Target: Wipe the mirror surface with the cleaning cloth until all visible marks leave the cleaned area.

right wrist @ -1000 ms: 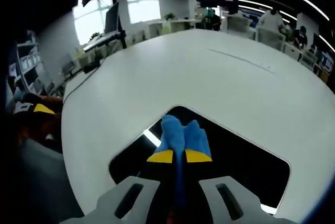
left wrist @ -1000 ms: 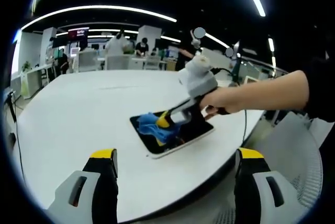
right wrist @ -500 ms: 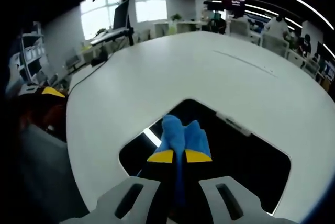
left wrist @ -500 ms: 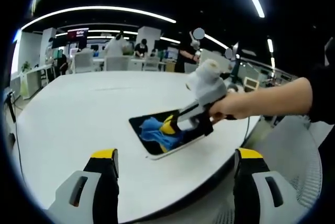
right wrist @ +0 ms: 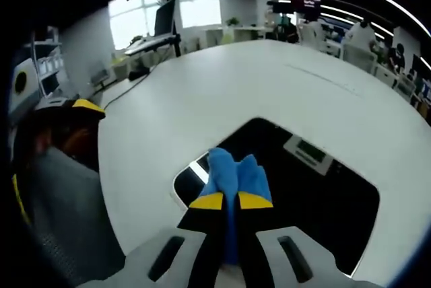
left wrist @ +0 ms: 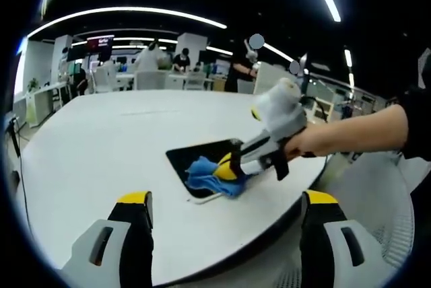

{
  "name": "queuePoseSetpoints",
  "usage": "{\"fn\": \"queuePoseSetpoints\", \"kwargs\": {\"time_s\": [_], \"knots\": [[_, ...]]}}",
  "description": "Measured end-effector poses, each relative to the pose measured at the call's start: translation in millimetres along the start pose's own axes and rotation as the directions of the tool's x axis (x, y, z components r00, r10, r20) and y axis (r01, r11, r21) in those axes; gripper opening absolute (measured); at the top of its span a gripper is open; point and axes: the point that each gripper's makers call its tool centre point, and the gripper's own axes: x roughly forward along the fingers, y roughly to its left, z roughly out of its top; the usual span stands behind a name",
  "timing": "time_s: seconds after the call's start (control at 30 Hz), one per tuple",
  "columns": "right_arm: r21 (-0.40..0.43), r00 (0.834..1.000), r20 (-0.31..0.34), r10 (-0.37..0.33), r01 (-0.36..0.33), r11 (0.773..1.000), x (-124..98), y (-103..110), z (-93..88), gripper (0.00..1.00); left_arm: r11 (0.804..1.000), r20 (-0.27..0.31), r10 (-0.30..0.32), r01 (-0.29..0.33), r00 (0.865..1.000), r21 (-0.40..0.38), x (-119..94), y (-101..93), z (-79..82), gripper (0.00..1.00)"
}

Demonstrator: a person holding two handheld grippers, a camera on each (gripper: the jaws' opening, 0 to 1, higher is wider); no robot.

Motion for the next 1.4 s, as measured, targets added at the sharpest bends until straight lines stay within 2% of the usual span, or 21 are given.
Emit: {"fn": "queuePoseSetpoints", "kwargs": {"time_s": [0.8,1.03,1.3,1.4], "knots": [[0.003,0.999,-0.026,0.046,-0.046,0.999,-11.7,15.1,-12.8,0.00,1.000,-0.003,0.011,-0.011,1.000,-0.002,-0.5,1.7,-0.7,0.91],[-0.023,0.996,-0.057,0.071,-0.072,0.997,-11.5,15.2,-12.8,0.00,1.000,-0.003,0.014,-0.014,1.000,-0.002,-1.0,2.0,-1.1,0.91],[-0.025,0.997,-0.031,0.070,-0.071,0.997,-13.0,14.1,-13.9,0.00,1.000,-0.002,0.013,-0.013,1.000,-0.003,-1.0,1.6,-1.1,0.91],[-0.026,0.997,-0.040,0.071,-0.073,0.997,-14.2,12.4,-14.5,0.00,1.000,-0.001,0.012,-0.012,1.000,-0.003,-1.1,1.5,-1.0,0.91]]}}
